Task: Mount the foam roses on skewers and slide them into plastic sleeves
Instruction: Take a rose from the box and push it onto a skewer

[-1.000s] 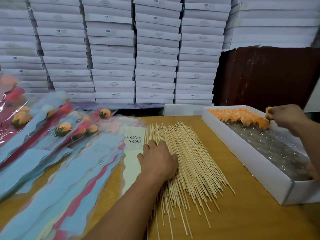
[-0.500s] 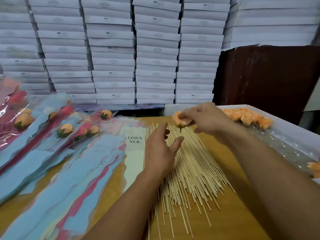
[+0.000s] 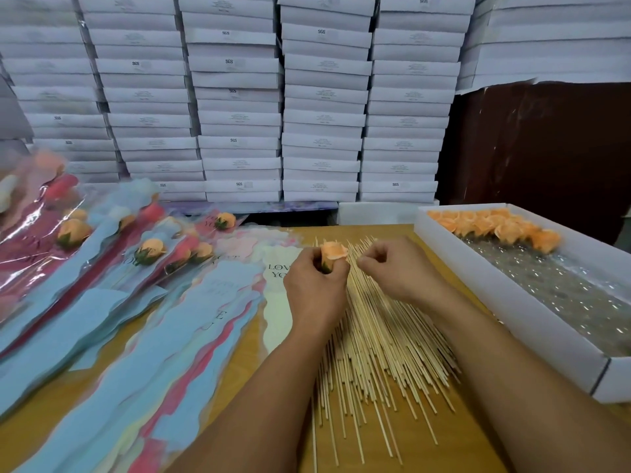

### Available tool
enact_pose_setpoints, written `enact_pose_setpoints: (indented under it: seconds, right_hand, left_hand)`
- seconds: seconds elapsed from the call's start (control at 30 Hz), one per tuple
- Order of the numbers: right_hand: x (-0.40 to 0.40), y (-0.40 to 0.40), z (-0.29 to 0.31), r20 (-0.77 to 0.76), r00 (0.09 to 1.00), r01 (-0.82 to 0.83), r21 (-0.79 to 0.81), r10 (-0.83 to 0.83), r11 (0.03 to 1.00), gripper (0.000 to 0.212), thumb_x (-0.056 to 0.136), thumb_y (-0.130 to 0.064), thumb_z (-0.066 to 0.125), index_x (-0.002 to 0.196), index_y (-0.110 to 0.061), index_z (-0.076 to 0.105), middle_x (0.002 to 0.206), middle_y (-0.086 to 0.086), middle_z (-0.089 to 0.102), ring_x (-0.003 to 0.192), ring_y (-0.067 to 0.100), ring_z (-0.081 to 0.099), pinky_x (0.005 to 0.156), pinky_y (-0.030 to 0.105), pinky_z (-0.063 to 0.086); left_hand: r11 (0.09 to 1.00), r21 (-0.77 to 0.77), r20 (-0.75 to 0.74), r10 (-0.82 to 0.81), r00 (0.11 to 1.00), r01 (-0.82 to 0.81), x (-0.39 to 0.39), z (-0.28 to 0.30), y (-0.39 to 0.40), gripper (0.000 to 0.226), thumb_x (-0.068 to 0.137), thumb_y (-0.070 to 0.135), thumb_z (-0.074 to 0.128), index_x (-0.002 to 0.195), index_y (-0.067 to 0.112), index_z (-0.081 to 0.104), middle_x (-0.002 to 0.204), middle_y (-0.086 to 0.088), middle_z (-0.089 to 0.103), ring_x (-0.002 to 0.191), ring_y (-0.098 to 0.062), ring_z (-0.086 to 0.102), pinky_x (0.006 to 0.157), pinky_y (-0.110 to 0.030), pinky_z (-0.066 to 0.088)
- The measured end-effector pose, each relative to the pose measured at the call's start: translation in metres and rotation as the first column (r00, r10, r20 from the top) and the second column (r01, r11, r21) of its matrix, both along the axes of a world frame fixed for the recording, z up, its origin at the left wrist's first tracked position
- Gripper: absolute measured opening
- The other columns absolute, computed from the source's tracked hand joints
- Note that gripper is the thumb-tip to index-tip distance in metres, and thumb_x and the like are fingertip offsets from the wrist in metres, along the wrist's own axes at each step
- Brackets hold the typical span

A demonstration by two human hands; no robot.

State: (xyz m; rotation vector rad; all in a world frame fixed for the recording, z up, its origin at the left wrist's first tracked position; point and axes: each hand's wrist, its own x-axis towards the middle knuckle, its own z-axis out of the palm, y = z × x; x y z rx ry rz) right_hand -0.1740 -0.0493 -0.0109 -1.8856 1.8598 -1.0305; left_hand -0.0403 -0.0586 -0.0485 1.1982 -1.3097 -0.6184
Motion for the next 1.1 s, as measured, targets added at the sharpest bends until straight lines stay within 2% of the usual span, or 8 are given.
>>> enact_pose_setpoints:
  seconds: [0.1, 0.2, 0.27, 0.37, 0.5, 0.73, 0.97, 1.1]
  right_hand:
    - [-0.002, -0.006, -0.013, -0.276, 0.956, 0.115, 0.027, -0.103, 0.993, 0.032, 0.094, -0.030, 0.067, 0.080, -0.002, 0.072, 0.081, 0.013, 0.073, 0.079, 0.029, 0.068, 0.072, 0.040, 0.057]
    - [0.005, -0.010, -0.025, -0.415, 0.902, 0.183, 0.107, -0.123, 0.977, 0.041, 0.094, -0.045, 0.065, 0.070, -0.013, 0.056, 0.072, 0.003, 0.059, 0.073, 0.025, 0.060, 0.059, 0.035, 0.046]
    - [0.011, -0.013, -0.030, -0.476, 0.867, 0.222, 0.108, -0.146, 0.969, 0.046, 0.091, -0.051, 0.067, 0.069, -0.018, 0.044, 0.071, 0.000, 0.050, 0.066, 0.021, 0.051, 0.050, 0.031, 0.032]
    - [0.014, -0.019, -0.033, -0.489, 0.853, 0.245, 0.071, -0.180, 0.967, 0.043, 0.091, -0.043, 0.070, 0.070, -0.020, 0.040, 0.073, -0.002, 0.045, 0.071, 0.023, 0.051, 0.049, 0.030, 0.028]
    - [0.011, -0.022, -0.034, -0.431, 0.877, 0.272, 0.077, -0.214, 0.959, 0.035, 0.089, -0.028, 0.072, 0.070, -0.018, 0.045, 0.072, 0.000, 0.050, 0.060, 0.017, 0.046, 0.047, 0.028, 0.027]
    - [-0.001, -0.025, -0.033, -0.263, 0.938, 0.275, 0.170, -0.225, 0.946, 0.032, 0.087, -0.022, 0.069, 0.063, -0.013, 0.049, 0.061, 0.001, 0.050, 0.053, 0.019, 0.047, 0.046, 0.027, 0.029]
    - [-0.015, -0.017, -0.026, 0.118, 0.971, 0.179, 0.207, -0.206, 0.962, 0.024, 0.084, -0.017, 0.076, 0.068, 0.000, 0.071, 0.051, 0.006, 0.064, 0.038, 0.015, 0.053, 0.050, 0.027, 0.045]
    - [-0.018, -0.014, -0.024, 0.330, 0.928, 0.107, 0.208, -0.173, 0.972, 0.012, 0.081, -0.008, 0.073, 0.072, -0.001, 0.070, 0.048, 0.003, 0.058, 0.036, 0.013, 0.047, 0.041, 0.024, 0.039]
  left_hand:
    - [0.998, 0.050, -0.030, 0.042, 0.999, -0.040, -0.001, 0.001, -0.003, 0.028, 0.088, 0.030, 0.068, 0.076, 0.040, 0.045, 0.073, 0.018, 0.056, 0.069, 0.003, 0.054, 0.059, -0.017, 0.038]
    - [0.996, 0.070, -0.080, 0.054, 0.995, -0.048, 0.001, 0.000, -0.007, 0.021, 0.088, 0.032, 0.069, 0.093, 0.035, 0.049, 0.078, 0.019, 0.055, 0.075, 0.003, 0.054, 0.063, -0.018, 0.040]
    - [0.996, 0.075, -0.096, 0.053, 0.994, -0.045, 0.001, -0.001, -0.010, 0.021, 0.089, 0.033, 0.069, 0.099, 0.031, 0.050, 0.082, 0.018, 0.056, 0.079, 0.001, 0.056, 0.067, -0.025, 0.043]
    - [0.996, 0.082, -0.113, 0.051, 0.992, -0.042, 0.003, -0.001, -0.011, 0.023, 0.089, 0.033, 0.068, 0.101, 0.029, 0.050, 0.083, 0.018, 0.055, 0.080, 0.000, 0.056, 0.068, -0.025, 0.042]
    - [0.996, 0.087, -0.116, 0.045, 0.992, -0.035, 0.004, 0.000, -0.011, 0.024, 0.089, 0.033, 0.068, 0.103, 0.028, 0.049, 0.083, 0.019, 0.054, 0.078, 0.000, 0.055, 0.062, -0.017, 0.039]
    - [0.993, 0.118, -0.126, 0.037, 0.991, -0.022, 0.003, 0.000, -0.012, 0.025, 0.088, 0.034, 0.068, 0.106, 0.026, 0.052, 0.087, 0.016, 0.056, 0.087, -0.011, 0.061, 0.080, -0.034, 0.050]
    - [0.988, 0.157, -0.157, 0.026, 0.987, -0.001, 0.003, 0.005, -0.009, 0.024, 0.088, 0.033, 0.067, 0.103, 0.027, 0.050, 0.091, 0.011, 0.061, 0.092, -0.018, 0.064, 0.089, -0.043, 0.054]
    - [0.981, 0.189, -0.219, -0.004, 0.976, 0.046, 0.003, 0.006, -0.008, 0.025, 0.087, 0.034, 0.068, 0.104, 0.026, 0.051, 0.101, -0.002, 0.068, 0.095, -0.023, 0.067, 0.092, -0.048, 0.054]
